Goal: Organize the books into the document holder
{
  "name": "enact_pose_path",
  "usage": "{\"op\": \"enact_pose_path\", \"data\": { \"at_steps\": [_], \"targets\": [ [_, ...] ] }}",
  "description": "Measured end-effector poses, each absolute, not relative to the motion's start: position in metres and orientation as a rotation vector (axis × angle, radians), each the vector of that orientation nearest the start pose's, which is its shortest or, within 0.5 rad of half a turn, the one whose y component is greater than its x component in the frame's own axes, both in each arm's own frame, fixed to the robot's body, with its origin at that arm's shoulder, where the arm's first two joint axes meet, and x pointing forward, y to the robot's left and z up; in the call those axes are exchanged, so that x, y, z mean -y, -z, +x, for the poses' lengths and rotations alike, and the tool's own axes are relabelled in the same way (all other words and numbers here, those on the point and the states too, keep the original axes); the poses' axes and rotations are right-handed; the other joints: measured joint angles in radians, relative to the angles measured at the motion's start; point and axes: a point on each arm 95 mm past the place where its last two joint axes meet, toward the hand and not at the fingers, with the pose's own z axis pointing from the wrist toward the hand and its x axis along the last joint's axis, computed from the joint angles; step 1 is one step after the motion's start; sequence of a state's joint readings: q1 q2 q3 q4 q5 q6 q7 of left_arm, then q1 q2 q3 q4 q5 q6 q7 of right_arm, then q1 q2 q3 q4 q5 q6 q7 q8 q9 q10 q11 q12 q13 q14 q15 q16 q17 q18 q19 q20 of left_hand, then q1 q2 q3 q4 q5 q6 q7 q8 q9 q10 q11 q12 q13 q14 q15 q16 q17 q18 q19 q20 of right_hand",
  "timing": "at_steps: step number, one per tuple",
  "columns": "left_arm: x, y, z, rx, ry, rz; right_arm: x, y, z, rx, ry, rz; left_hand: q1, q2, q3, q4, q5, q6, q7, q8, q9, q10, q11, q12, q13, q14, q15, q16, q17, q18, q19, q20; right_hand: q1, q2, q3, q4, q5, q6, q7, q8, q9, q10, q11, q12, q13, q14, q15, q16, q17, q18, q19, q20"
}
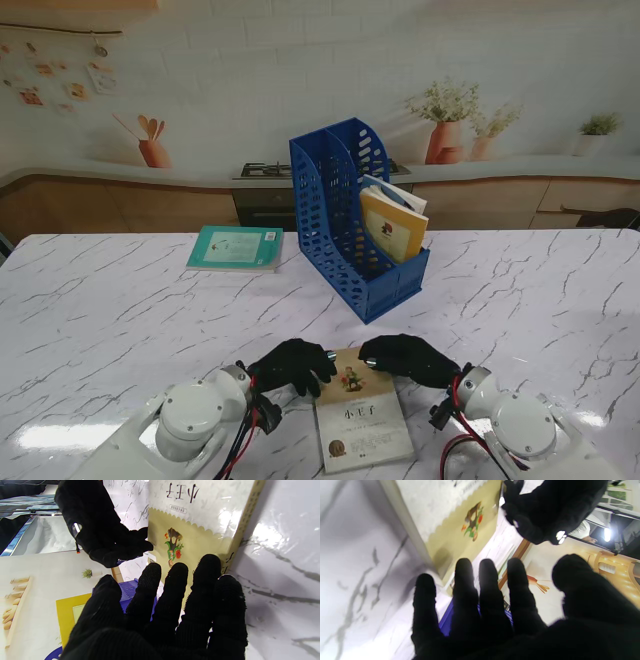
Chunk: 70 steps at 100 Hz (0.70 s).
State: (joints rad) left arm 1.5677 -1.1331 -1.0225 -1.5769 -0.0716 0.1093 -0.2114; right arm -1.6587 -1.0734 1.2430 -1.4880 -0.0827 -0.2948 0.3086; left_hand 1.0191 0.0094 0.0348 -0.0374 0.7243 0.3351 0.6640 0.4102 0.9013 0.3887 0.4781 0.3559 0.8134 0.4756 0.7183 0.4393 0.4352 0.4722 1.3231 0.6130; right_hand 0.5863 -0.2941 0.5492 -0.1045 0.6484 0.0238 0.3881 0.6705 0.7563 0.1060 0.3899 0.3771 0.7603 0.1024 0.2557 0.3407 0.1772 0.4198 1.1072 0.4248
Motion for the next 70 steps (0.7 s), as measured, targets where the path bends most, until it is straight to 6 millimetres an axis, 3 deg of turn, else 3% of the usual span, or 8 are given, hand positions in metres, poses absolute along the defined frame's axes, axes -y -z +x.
{"op": "enact_pose_path", "data": {
  "at_steps": [8,17,22,27,38,47,59,70],
  "targets": [
    [0.08,0.375,0.352,-1.254,1.892,-2.508,0.008,0.378,0.351,1.342,1.943,-1.985,-0.021,0.0,-0.001,0.0,-0.037,-0.003,-0.037,-0.008,-0.025,-0.011,-0.013,0.002,-0.029,-0.002,-0.027,0.007,-0.037,-0.001,-0.029,0.003,-0.002,-0.019,-0.009,0.0,0.022,-0.014,0.001,0.0,0.0,-0.01,0.0,0.0,0.0,0.0,0.009,0.0,0.004,0.0,-0.008,0.001],
    [0.078,0.37,0.351,-1.243,1.899,-2.476,0.009,0.37,0.351,1.349,1.982,-2.007,-0.022,-0.005,-0.001,0.0,-0.072,-0.014,-0.068,-0.016,-0.061,-0.02,-0.018,0.01,-0.071,-0.007,-0.053,0.009,-0.063,-0.002,-0.045,0.006,-0.024,-0.039,-0.018,0.0,0.033,-0.014,0.01,0.0,0.013,-0.01,0.0,0.007,0.032,0.0,0.033,0.011,0.047,0.0,0.007,0.061],
    [0.075,0.368,0.352,-1.219,1.896,-2.455,0.01,0.366,0.352,1.346,2.0,-2.04,-0.024,-0.033,0.003,0.0,-0.096,-0.021,-0.084,-0.017,-0.078,-0.029,-0.024,0.013,-0.082,-0.011,-0.058,0.015,-0.068,-0.002,-0.05,0.007,-0.023,-0.063,-0.009,0.0,0.034,-0.014,0.01,0.0,0.017,-0.011,0.0,0.018,0.067,0.0,0.056,0.027,0.098,0.0,0.074,0.117],
    [0.071,0.366,0.353,-1.188,1.881,-2.431,0.012,0.361,0.352,1.37,1.998,-2.128,-0.067,-0.08,0.046,0.019,-0.125,-0.026,-0.11,-0.017,-0.131,-0.03,-0.038,0.026,-0.103,-0.027,-0.087,0.037,-0.07,-0.004,-0.059,0.014,-0.036,-0.089,-0.005,0.0,0.033,0.017,0.01,0.0,0.035,-0.002,0.014,0.024,0.102,0.01,0.096,0.048,0.164,0.0,0.141,0.17],
    [0.064,0.365,0.355,-1.152,1.83,-2.422,0.013,0.351,0.353,1.386,1.897,-2.321,-0.111,-0.19,0.184,0.019,-0.19,-0.026,-0.149,-0.017,-0.211,-0.033,-0.045,0.052,-0.139,-0.064,-0.097,0.065,-0.03,-0.091,-0.08,-0.006,-0.046,-0.161,0.066,0.0,0.054,0.101,0.01,0.0,0.064,0.059,0.052,0.034,0.178,0.051,0.167,0.061,0.304,0.0,0.254,0.244],
    [0.061,0.366,0.356,-1.105,1.792,-2.446,0.012,0.349,0.355,1.397,1.79,-2.402,-0.142,-0.262,0.295,0.019,-0.229,-0.022,-0.152,-0.017,-0.254,-0.033,-0.037,0.073,-0.145,-0.081,-0.098,0.081,0.009,-0.125,-0.087,-0.044,-0.063,-0.199,0.111,0.0,0.095,0.145,0.01,0.0,0.08,0.1,0.075,0.034,0.213,0.071,0.191,0.061,0.378,0.0,0.289,0.246],
    [0.058,0.367,0.358,-1.081,1.74,-2.437,0.009,0.349,0.36,1.468,1.722,-2.442,-0.172,-0.287,0.33,0.02,-0.251,-0.002,-0.154,-0.017,-0.28,-0.033,-0.028,0.084,-0.145,-0.105,-0.098,0.087,0.055,-0.166,-0.111,-0.079,-0.084,-0.209,0.136,0.0,0.086,0.184,0.01,0.0,0.077,0.138,0.078,0.02,0.252,0.079,0.213,0.061,0.448,0.0,0.314,0.228],
    [0.054,0.37,0.356,-1.067,1.601,-2.483,0.008,0.349,0.365,1.471,1.621,-2.505,-0.172,-0.287,0.341,0.02,-0.249,0.056,-0.161,-0.017,-0.269,0.011,-0.028,0.074,-0.115,-0.092,-0.085,0.099,0.115,-0.165,-0.12,-0.106,-0.084,-0.209,0.142,0.0,0.096,0.232,-0.01,-0.004,0.088,0.182,0.08,-0.013,0.265,0.09,0.212,0.03,0.486,0.0,0.324,0.157]
  ]
}}
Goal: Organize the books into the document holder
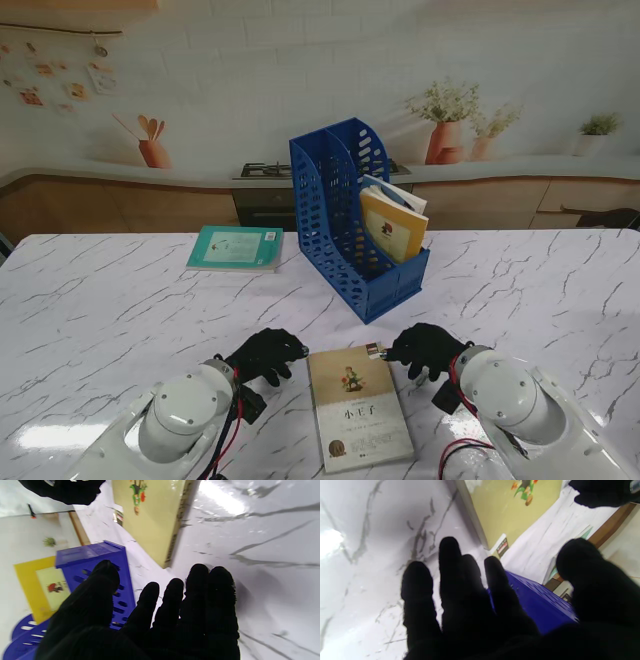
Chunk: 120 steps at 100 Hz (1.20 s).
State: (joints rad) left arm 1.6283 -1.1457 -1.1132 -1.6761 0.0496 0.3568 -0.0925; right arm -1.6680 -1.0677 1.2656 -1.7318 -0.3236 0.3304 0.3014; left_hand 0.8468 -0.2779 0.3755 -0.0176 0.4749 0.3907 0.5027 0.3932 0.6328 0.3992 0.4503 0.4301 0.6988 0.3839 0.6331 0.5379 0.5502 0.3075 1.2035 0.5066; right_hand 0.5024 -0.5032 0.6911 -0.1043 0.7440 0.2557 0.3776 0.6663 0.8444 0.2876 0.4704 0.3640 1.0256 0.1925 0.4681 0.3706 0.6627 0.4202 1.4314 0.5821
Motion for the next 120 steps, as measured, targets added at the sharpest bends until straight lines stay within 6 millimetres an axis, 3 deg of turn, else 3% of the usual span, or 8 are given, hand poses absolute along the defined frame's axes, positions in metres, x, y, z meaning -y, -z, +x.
{"op": "enact_pose_path", "data": {
  "at_steps": [22,44,66,90,110,113,120],
  "targets": [
    [0.058,0.372,0.355,-1.026,1.523,-2.533,0.0,0.353,0.367,1.461,1.506,-2.555,-0.011,0.0,0.058,0.0,0.001,0.067,-0.058,-0.061,0.012,0.007,0.07,-0.013,0.036,-0.007,0.038,-0.014,0.091,0.0,-0.001,-0.074,0.001,0.016,-0.023,0.0,0.0,0.073,-0.036,-0.045,0.016,0.064,0.004,-0.061,0.0,0.03,-0.023,-0.048,0.033,0.0,0.01,-0.086],
    [0.061,0.374,0.358,-0.927,1.461,-2.641,-0.004,0.354,0.363,1.41,1.463,-2.558,-0.011,-0.012,0.09,0.0,0.0,0.09,-0.14,-0.101,0.012,-0.001,0.134,-0.007,0.065,-0.018,0.048,-0.084,0.166,-0.009,-0.013,-0.147,0.016,0.026,-0.028,0.0,0.0,0.095,-0.063,-0.079,0.012,0.064,0.016,-0.069,0.002,0.032,-0.036,-0.089,0.043,0.0,-0.015,-0.135],
    [0.069,0.373,0.359,-0.967,1.415,-2.732,-0.009,0.356,0.36,1.392,1.454,-2.537,-0.011,-0.012,0.09,0.0,0.0,0.103,-0.211,-0.113,0.012,0.003,0.158,-0.001,0.065,-0.018,0.057,-0.106,0.191,-0.01,-0.041,-0.197,0.028,0.026,-0.028,0.0,-0.001,0.14,-0.082,-0.091,0.011,0.065,0.03,-0.07,0.013,0.032,-0.037,-0.104,0.056,0.0,-0.015,-0.155],
    [0.069,0.376,0.363,-0.883,1.417,-2.817,-0.011,0.358,0.361,1.368,1.459,-2.528,-0.011,-0.012,0.119,0.0,0.0,0.116,-0.239,-0.113,-0.01,0.064,0.202,0.016,0.059,-0.01,0.059,-0.107,0.189,-0.01,-0.042,-0.211,0.028,0.026,-0.013,0.0,-0.001,0.172,-0.072,-0.091,0.013,0.081,0.064,-0.068,0.021,0.032,-0.032,-0.104,0.067,0.0,-0.015,-0.166],
    [0.07,0.377,0.363,-0.83,1.424,-2.844,-0.012,0.359,0.361,1.357,1.469,-2.524,-0.01,-0.025,0.169,0.0,0.01,0.116,-0.254,-0.11,-0.011,0.083,0.211,0.02,0.058,-0.009,0.058,-0.107,0.176,-0.01,-0.042,-0.211,0.028,0.026,0.007,0.0,-0.001,0.172,-0.056,-0.089,0.013,0.086,0.058,-0.068,0.02,0.032,-0.034,-0.105,0.068,0.0,-0.015,-0.185],
    [0.07,0.377,0.363,-0.821,1.428,-2.85,-0.012,0.359,0.361,1.356,1.469,-2.523,-0.01,-0.025,0.169,0.0,0.01,0.116,-0.259,-0.11,-0.014,0.083,0.211,0.021,0.058,-0.009,0.058,-0.107,0.175,-0.01,-0.042,-0.211,0.028,0.026,0.009,0.0,-0.001,0.138,-0.061,-0.091,0.013,0.086,0.056,-0.069,0.02,0.032,-0.034,-0.106,0.069,0.0,-0.015,-0.185],
    [0.071,0.379,0.363,-0.788,1.445,-2.874,-0.014,0.359,0.361,1.352,1.473,-2.52,-0.01,-0.036,0.18,0.0,0.009,0.116,-0.269,-0.109,-0.023,0.087,0.208,0.02,0.055,-0.009,0.058,-0.09,0.157,-0.009,-0.042,-0.192,0.028,0.026,0.014,0.0,-0.001,0.137,-0.062,-0.091,0.013,0.112,0.066,-0.066,0.027,0.052,-0.031,-0.106,0.069,0.0,-0.016,-0.186]
  ]
}}
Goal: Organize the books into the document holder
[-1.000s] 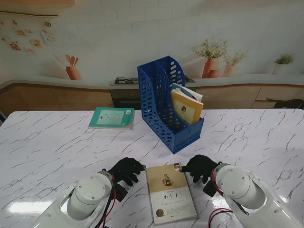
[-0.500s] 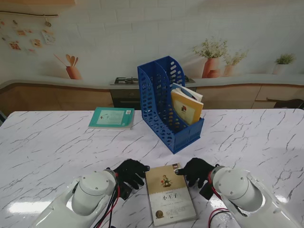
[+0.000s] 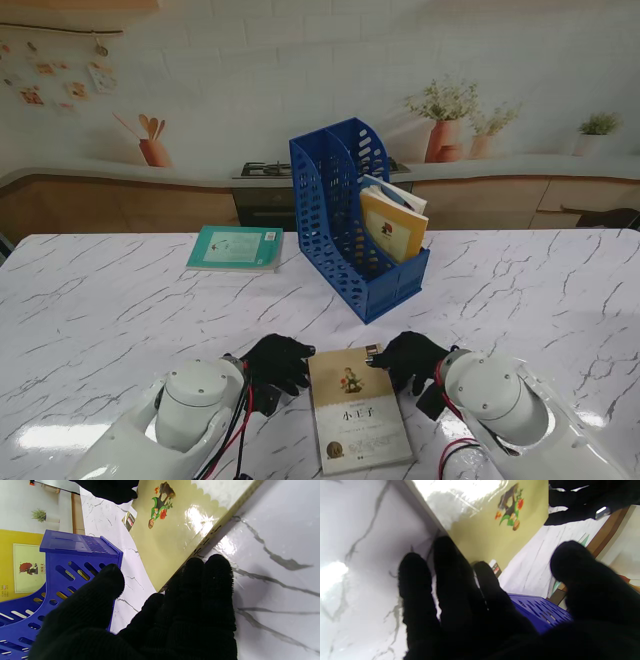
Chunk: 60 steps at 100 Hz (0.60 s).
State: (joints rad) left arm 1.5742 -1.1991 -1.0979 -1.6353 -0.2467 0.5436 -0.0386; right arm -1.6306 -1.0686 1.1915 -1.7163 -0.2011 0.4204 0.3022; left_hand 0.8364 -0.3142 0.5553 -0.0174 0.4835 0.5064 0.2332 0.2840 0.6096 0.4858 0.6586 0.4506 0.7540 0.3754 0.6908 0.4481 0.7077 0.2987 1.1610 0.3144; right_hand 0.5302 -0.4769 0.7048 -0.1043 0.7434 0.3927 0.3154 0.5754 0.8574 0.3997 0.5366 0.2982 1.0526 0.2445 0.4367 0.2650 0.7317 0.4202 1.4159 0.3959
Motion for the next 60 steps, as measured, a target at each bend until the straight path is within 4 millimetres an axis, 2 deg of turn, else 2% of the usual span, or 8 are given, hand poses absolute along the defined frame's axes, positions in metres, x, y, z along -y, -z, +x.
{"op": "enact_pose_path", "data": {
  "at_steps": [19,30,60],
  "targets": [
    [0.0726,0.3809,0.362,-0.72,1.47,-2.912,-0.0158,0.3592,0.3612,1.343,1.487,-2.514,0.0,-0.012,0.011,0.0,-0.019,0.0,0.02,0.013,-0.004,0.001,-0.016,-0.003,-0.006,0.011,0.006,0.055,-0.003,0.015,0.001,0.049,0.0,0.0,0.006,0.0,0.0,0.0,-0.001,-0.001,0.0,0.039,0.007,0.0,0.001,0.029,0.008,0.0,0.0,0.0,-0.001,-0.004],
    [0.0716,0.3819,0.3626,-0.662,1.472,-2.966,-0.0166,0.3595,0.3615,1.338,1.49,-2.515,0.0,-0.012,0.011,0.0,-0.04,0.0,0.075,0.024,-0.004,-0.004,-0.056,-0.01,-0.007,0.04,0.019,0.105,-0.004,0.032,0.029,0.076,0.012,0.0,0.017,0.0,0.0,0.0,-0.001,-0.001,0.001,0.052,0.012,0.008,0.002,0.044,0.022,0.003,0.0,0.0,-0.01,-0.006],
    [0.0714,0.3832,0.3619,-0.602,1.489,-2.987,-0.0169,0.3598,0.3623,1.336,1.49,-2.51,0.0,-0.024,0.045,0.0,-0.048,-0.009,0.15,0.024,-0.004,-0.03,-0.093,-0.015,0.001,0.041,0.056,0.148,0.007,0.037,0.058,0.093,0.013,0.0,0.011,0.0,0.0,0.0,-0.002,-0.002,0.001,0.057,0.019,0.009,0.002,0.051,0.028,0.004,0.0,0.0,-0.022,-0.024]
  ]
}}
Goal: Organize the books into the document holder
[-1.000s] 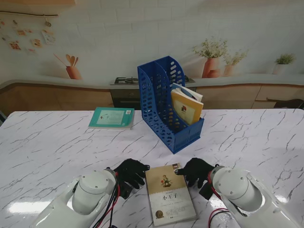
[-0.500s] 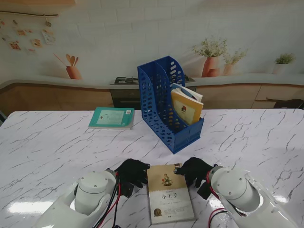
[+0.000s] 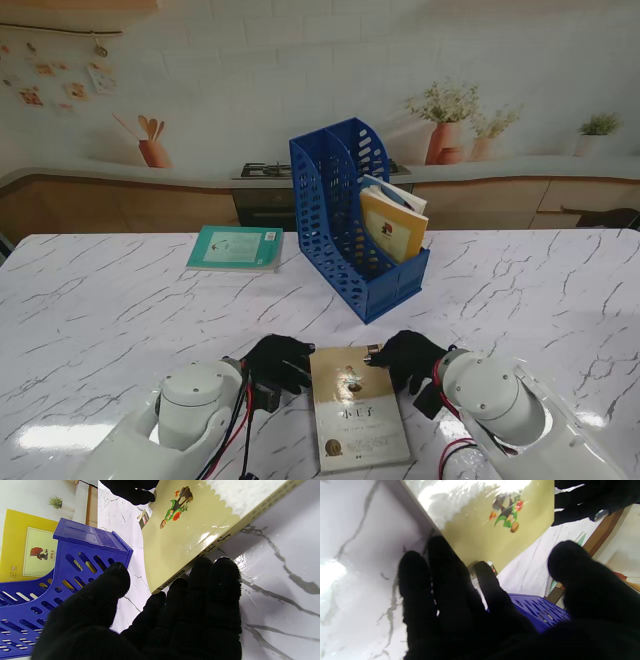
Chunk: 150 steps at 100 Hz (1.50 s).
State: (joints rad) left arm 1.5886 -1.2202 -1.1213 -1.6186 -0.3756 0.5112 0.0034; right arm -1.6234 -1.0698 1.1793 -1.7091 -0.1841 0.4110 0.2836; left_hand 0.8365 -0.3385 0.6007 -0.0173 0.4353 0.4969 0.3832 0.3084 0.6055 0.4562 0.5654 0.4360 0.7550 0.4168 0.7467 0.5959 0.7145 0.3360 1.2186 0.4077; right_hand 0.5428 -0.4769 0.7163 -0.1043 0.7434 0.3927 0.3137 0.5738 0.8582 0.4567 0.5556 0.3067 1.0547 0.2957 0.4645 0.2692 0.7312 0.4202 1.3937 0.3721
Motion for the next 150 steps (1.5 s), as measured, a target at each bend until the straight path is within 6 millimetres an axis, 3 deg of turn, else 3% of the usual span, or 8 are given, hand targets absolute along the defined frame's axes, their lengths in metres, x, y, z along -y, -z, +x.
{"op": "enact_pose_path", "data": {
  "at_steps": [23,44,51,61,77,87,109,150],
  "targets": [
    [0.075,0.387,0.365,-0.656,1.483,-3.074,-0.017,0.361,0.363,1.321,1.499,-2.509,0.001,-0.024,0.004,0.0,0.009,-0.037,0.057,0.011,0.0,-0.032,-0.007,0.008,0.03,-0.001,0.205,0.133,0.022,-0.002,0.106,0.018,0.0,0.0,0.0,0.0,0.0,0.0,0.0,0.0,0.0,0.0,0.005,0.0,0.0,0.021,0.028,0.003,-0.001,0.006,-0.001,-0.002],
    [0.077,0.388,0.372,-0.722,1.478,-3.115,-0.017,0.361,0.363,1.318,1.498,-2.51,0.067,-0.063,0.06,0.0,0.022,-0.073,0.134,0.049,0.0,-0.064,0.006,0.056,0.04,-0.001,0.232,0.169,0.026,-0.001,0.144,0.054,0.0,0.0,0.001,0.0,0.0,0.0,0.0,0.0,0.0,-0.001,0.005,0.001,0.0,0.022,0.029,0.003,-0.002,0.013,-0.001,-0.002],
    [0.081,0.389,0.371,-0.765,1.477,-3.124,-0.019,0.362,0.362,1.31,1.492,-2.507,0.096,-0.092,0.093,0.0,0.025,-0.086,0.177,0.072,0.015,-0.082,0.016,0.087,0.011,-0.07,0.109,0.127,0.014,-0.068,0.144,0.055,0.0,0.0,0.008,0.0,0.0,-0.015,0.0,0.0,-0.001,-0.065,-0.011,-0.001,0.0,-0.03,0.008,0.001,-0.002,0.013,-0.001,-0.002],
    [0.086,0.39,0.372,-0.851,1.476,-3.099,-0.023,0.363,0.361,1.298,1.486,-2.499,0.186,-0.176,0.093,-0.053,0.034,-0.139,0.355,0.142,0.141,-0.143,-0.03,0.236,0.053,-0.111,0.095,0.163,0.061,-0.109,0.184,0.066,0.0,0.0,0.009,0.0,0.001,-0.017,0.0,0.0,-0.003,-0.069,-0.011,-0.001,0.0,-0.032,0.008,0.001,-0.002,0.013,-0.001,-0.002],
    [0.088,0.391,0.376,-0.881,1.498,-3.054,-0.024,0.364,0.361,1.291,1.485,-2.494,0.222,-0.247,0.068,-0.054,0.032,-0.187,0.606,0.218,0.33,-0.231,-0.163,0.333,0.134,-0.135,0.094,0.188,0.125,-0.122,0.226,0.032,0.0,0.0,0.01,0.0,0.001,-0.019,0.0,0.0,-0.011,-0.07,-0.011,-0.001,0.0,-0.032,0.005,0.001,-0.005,0.013,-0.001,-0.002],
    [0.088,0.391,0.377,-0.938,1.527,-2.998,-0.024,0.364,0.361,1.29,1.486,-2.491,0.22,-0.262,0.088,-0.066,0.032,-0.189,0.635,0.234,0.369,-0.238,-0.181,0.318,0.159,-0.141,0.087,0.188,0.141,-0.123,0.227,0.004,0.0,0.0,0.01,0.0,0.0,-0.04,0.001,0.0,-0.013,-0.077,-0.014,-0.001,-0.001,-0.037,0.002,0.001,-0.032,0.013,-0.002,-0.003],
    [0.085,0.384,0.381,-0.957,1.722,-2.87,-0.018,0.356,0.351,1.288,1.525,-2.474,0.19,-0.285,0.13,-0.066,0.032,-0.207,0.645,0.291,0.391,-0.24,-0.162,0.34,0.187,-0.148,0.084,0.199,0.161,-0.123,0.228,-0.02,0.012,0.026,-0.049,0.0,-0.036,-0.156,0.014,0.038,-0.073,-0.181,-0.08,-0.031,-0.086,-0.094,-0.047,-0.002,-0.159,0.012,-0.001,0.041],
    [0.077,0.343,0.386,-0.954,1.876,-2.711,-0.006,0.304,0.354,1.347,1.892,-2.375,0.187,-0.299,0.13,-0.066,0.042,-0.299,0.679,0.386,0.393,-0.255,-0.167,0.448,0.187,-0.146,0.084,0.199,0.16,-0.12,0.228,-0.037,0.074,0.026,-0.102,0.0,-0.068,-0.294,0.038,0.086,-0.125,-0.273,-0.091,0.07,-0.208,-0.117,-0.072,0.071,-0.394,0.012,-0.116,0.155]
  ]
}}
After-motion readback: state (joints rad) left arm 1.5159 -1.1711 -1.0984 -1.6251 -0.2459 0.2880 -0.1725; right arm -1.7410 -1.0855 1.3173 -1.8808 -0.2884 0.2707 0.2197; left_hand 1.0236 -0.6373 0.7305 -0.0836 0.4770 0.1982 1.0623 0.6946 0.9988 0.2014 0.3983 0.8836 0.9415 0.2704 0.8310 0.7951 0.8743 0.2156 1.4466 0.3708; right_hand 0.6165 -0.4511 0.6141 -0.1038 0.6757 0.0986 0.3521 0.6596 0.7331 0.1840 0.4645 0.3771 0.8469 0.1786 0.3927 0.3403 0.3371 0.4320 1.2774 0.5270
